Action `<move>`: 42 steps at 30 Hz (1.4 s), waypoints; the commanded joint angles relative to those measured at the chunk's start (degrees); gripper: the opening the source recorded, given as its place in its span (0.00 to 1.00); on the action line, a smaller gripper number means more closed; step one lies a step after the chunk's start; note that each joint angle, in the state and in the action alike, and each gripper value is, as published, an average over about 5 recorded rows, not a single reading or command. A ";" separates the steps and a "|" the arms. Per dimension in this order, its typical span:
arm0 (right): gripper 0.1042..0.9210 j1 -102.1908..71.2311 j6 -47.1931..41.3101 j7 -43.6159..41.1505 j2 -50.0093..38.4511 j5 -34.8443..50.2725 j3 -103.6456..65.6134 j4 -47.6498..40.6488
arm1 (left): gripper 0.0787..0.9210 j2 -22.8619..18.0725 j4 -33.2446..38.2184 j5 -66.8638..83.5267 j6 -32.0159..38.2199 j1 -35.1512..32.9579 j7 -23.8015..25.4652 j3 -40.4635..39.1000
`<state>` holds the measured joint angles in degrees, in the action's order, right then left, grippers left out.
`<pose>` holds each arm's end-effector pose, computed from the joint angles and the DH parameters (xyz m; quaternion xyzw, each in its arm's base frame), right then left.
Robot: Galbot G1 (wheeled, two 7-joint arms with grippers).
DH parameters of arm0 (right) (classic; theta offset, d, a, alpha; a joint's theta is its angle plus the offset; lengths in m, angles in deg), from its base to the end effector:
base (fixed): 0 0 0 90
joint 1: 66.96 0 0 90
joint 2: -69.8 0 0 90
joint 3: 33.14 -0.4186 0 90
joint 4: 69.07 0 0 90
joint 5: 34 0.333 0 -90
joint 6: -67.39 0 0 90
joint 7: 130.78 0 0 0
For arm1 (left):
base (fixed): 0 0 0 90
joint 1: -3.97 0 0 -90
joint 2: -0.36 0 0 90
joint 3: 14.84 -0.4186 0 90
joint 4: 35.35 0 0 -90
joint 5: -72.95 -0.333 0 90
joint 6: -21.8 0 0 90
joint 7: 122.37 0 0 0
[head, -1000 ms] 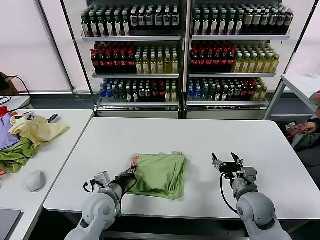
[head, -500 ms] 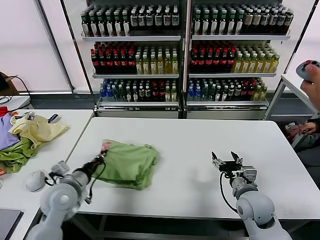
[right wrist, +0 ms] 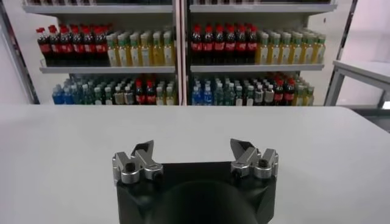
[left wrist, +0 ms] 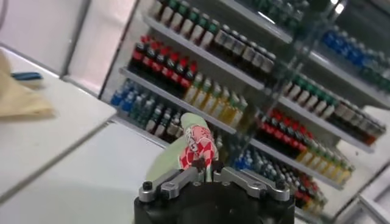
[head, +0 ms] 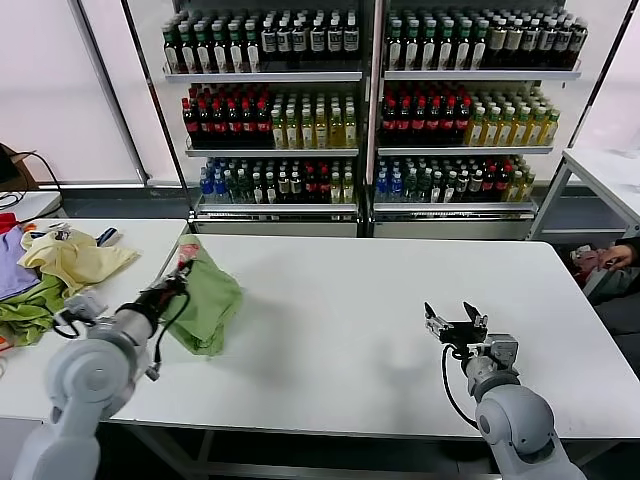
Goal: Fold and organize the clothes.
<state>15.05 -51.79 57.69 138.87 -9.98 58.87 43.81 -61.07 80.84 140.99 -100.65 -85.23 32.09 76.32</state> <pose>0.2656 -0.0932 -0.3139 0.0226 -0.9891 -0.0018 0.1453 0.3020 0.1352 -0.2315 -0.0385 -0.9580 0.2382 0.1546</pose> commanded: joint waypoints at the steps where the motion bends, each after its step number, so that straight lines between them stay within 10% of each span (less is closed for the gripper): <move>1: 0.88 -0.07 0.19 -0.06 -0.04 0.02 -0.36 0.90 | 0.05 -16.20 -9.14 -21.13 0.08 9.58 -2.61 -25.62; 17: 0.88 1.57 0.42 -0.20 -1.01 1.10 -1.17 -0.13 | 0.06 -30.99 -30.72 -30.89 3.48 20.53 -1.43 -36.74; 25: 0.88 2.94 0.45 -0.20 -0.98 1.12 -0.38 -1.56 | 0.31 -32.04 -31.26 -26.98 10.66 20.37 3.55 -35.74; 42: 0.88 16.72 1.25 3.86 5.38 -2.86 16.87 -13.03 | 0.85 -14.05 -8.41 -46.85 17.19 3.12 2.65 -21.37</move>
<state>22.94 -50.64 59.51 140.11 -10.05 65.04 38.36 -84.88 59.56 105.86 -87.50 -71.50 34.54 46.75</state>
